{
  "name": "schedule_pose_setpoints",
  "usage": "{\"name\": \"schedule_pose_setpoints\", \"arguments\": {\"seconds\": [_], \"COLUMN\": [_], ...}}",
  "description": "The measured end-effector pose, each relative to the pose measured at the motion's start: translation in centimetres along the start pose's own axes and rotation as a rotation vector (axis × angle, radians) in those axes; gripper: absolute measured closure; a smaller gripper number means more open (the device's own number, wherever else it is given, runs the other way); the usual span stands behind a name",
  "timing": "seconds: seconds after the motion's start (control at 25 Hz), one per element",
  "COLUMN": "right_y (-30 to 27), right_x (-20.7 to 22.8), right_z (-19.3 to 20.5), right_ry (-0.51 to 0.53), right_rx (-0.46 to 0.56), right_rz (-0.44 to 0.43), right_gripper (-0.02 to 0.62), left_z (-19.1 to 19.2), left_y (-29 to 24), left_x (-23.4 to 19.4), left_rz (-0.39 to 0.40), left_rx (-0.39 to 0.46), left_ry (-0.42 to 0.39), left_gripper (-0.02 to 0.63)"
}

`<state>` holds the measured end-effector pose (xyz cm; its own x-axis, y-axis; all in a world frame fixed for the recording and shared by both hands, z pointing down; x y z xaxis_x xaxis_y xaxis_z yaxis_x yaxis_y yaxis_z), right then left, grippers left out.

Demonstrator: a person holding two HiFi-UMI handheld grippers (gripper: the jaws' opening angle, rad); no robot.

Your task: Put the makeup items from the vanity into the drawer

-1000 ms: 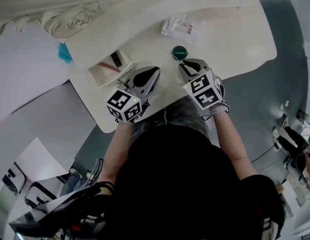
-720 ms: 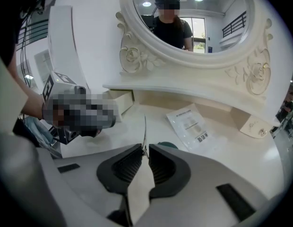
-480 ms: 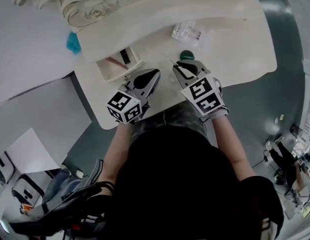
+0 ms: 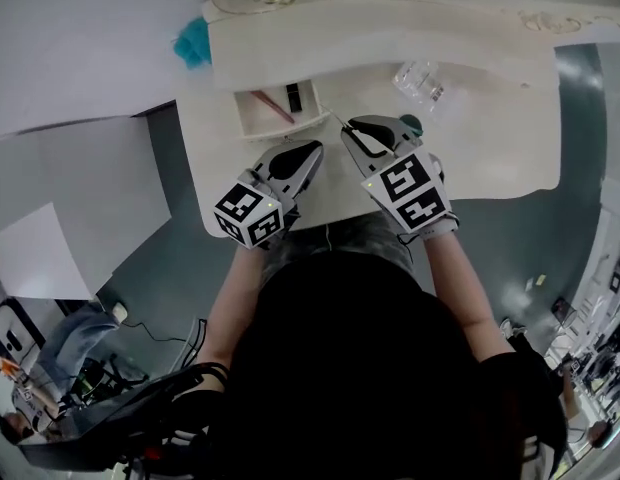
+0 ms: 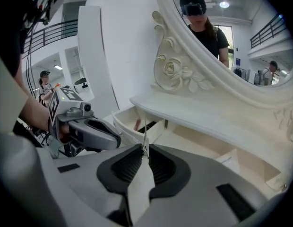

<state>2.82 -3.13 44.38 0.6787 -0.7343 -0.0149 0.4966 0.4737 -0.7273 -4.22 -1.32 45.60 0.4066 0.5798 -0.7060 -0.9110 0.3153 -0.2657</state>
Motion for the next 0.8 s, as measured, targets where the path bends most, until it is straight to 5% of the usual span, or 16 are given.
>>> {"name": "schedule_pose_setpoints", "arguments": {"seconds": [0.44, 0.8], "right_y": [-4.6, -7.8], "right_x": [-2.9, -3.0], "right_z": [-5.1, -6.7], "right_ry": [0.133, 0.088], "right_rx": [-0.008, -0.145], "right_rz": [-0.134, -0.142], "right_gripper": [0.535, 0.535], "left_z": [-0.7, -1.0], "left_y": [6.6, 10.9], "left_x": [-2.7, -4.4], "left_rz": [-0.133, -0.227], "left_rx": [0.152, 0.266], "left_ry": [0.041, 0.074], "left_gripper": [0.591, 0.591]}}
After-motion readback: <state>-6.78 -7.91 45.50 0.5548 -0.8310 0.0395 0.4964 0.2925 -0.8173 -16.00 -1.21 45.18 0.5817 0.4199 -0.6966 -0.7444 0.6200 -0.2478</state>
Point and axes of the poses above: the fingertips, and each gripper's own axes: y backward along the fingers, x to its right, z out of its underside, the point moved 2 cm from there along y, backward along the fingers, and after that the axes turned 10 degrees about y, right-handed, at the moved point
